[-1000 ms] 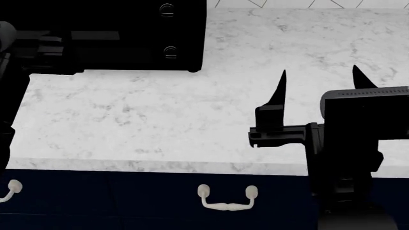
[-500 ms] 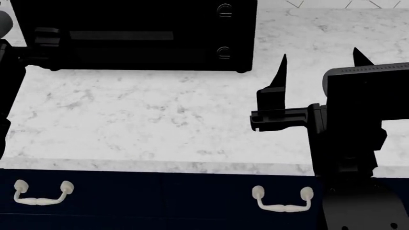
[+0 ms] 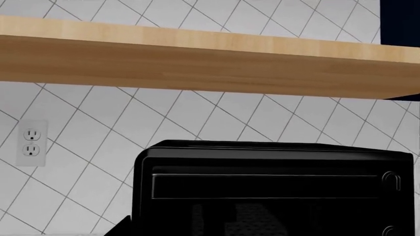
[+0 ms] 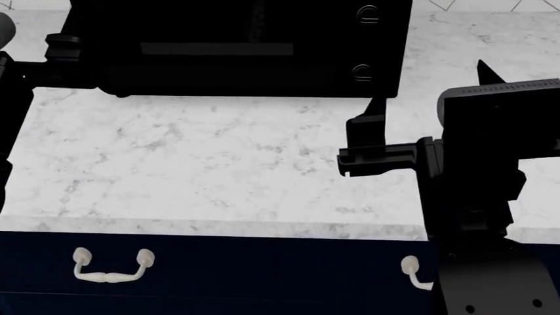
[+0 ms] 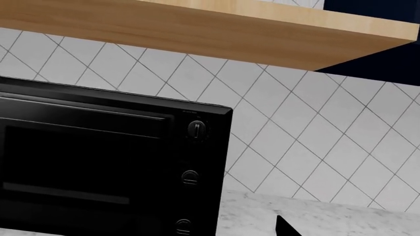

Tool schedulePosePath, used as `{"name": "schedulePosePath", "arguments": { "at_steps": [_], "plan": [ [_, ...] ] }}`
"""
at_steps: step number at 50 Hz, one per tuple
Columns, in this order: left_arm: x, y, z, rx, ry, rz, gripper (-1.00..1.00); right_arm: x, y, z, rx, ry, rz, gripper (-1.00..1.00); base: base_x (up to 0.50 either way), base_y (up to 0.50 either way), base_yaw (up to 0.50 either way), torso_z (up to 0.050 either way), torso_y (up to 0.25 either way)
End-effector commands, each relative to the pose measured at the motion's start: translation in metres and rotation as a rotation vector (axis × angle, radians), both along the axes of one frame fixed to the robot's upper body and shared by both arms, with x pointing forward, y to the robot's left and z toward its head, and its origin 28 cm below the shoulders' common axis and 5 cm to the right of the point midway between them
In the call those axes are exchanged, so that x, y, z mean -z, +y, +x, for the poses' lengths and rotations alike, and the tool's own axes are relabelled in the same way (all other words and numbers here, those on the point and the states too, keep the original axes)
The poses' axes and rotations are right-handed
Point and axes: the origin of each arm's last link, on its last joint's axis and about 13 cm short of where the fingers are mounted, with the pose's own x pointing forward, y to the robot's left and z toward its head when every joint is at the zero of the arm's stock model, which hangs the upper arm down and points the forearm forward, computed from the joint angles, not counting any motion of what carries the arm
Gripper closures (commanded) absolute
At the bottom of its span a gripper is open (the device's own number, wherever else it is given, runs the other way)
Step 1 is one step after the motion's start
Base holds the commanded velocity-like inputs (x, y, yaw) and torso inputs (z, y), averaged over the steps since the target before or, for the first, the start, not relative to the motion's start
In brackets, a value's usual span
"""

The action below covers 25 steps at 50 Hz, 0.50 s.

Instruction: Turn on the toaster oven by setting the timer.

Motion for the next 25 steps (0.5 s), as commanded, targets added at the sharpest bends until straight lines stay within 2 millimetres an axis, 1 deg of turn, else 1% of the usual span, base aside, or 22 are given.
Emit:
{"name": "schedulePosePath", "arguments": {
  "at_steps": [1,11,25],
  "plan": [
    [-0.0020,-0.0003,-0.0010,0.003,-0.006,-0.004,-1.00,-0.0058,0.0022,-0.0010,-0.013,-0.008,-0.004,-1.00,0.27,0.00,0.00,0.000,0.000],
    [-0.0015,-0.0006,-0.0015,0.004,-0.005,-0.005,-1.00,-0.0022,0.0014,-0.0007,-0.011,-0.003,-0.003,-1.00,0.33,0.00,0.00,0.000,0.000],
    [-0.0006,0.0002,-0.0012,0.002,-0.006,-0.005,-1.00,-0.0033,0.0023,-0.0007,-0.015,-0.002,-0.007,-1.00,0.35,0.00,0.00,0.000,0.000]
  ]
}}
